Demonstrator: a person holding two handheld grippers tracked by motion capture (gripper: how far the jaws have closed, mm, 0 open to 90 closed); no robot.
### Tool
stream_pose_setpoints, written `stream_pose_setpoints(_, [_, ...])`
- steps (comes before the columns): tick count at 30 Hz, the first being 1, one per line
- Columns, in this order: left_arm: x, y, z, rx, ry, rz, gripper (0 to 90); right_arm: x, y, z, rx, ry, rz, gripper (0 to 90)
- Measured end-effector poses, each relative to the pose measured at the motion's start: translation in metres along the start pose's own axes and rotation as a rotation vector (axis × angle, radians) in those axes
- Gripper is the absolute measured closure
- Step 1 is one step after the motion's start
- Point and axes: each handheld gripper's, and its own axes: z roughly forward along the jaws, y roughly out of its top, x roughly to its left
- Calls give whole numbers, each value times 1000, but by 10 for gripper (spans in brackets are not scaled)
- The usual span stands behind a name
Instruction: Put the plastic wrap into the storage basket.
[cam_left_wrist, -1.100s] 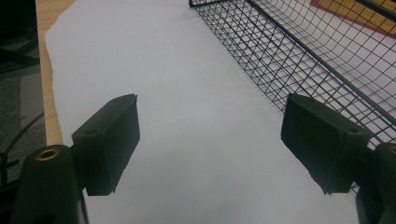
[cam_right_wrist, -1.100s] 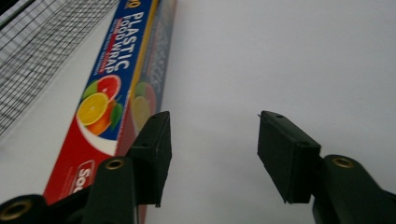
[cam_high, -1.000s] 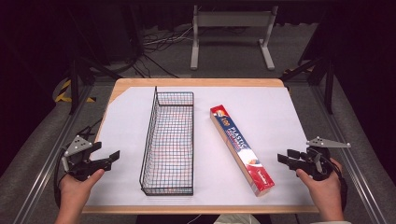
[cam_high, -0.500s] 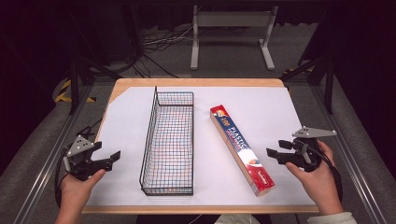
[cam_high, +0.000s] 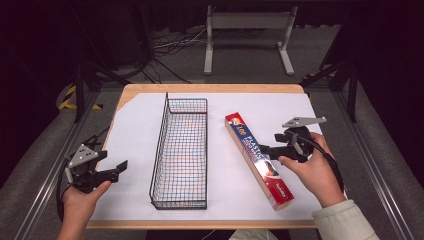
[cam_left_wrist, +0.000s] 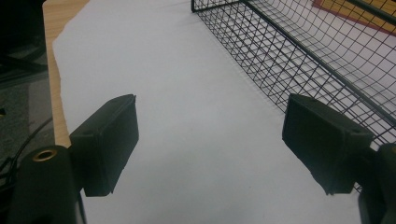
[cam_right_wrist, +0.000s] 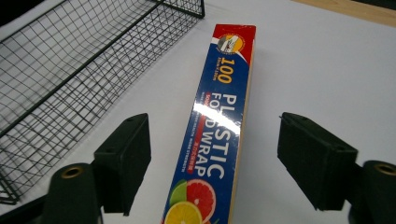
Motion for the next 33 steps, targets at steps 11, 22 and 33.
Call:
stream_pose_setpoints(11, [-1,0,1,3,2,7,190,4,12,29,65,-40,68,205])
stream_pose_setpoints(22, [5,-2,0,4,8,-5,189,0,6,67,161,-92,101,192])
stream_pose_setpoints(33, [10,-4,-1,-7,16,-17,190,-5,1,96,249,-108,129,185])
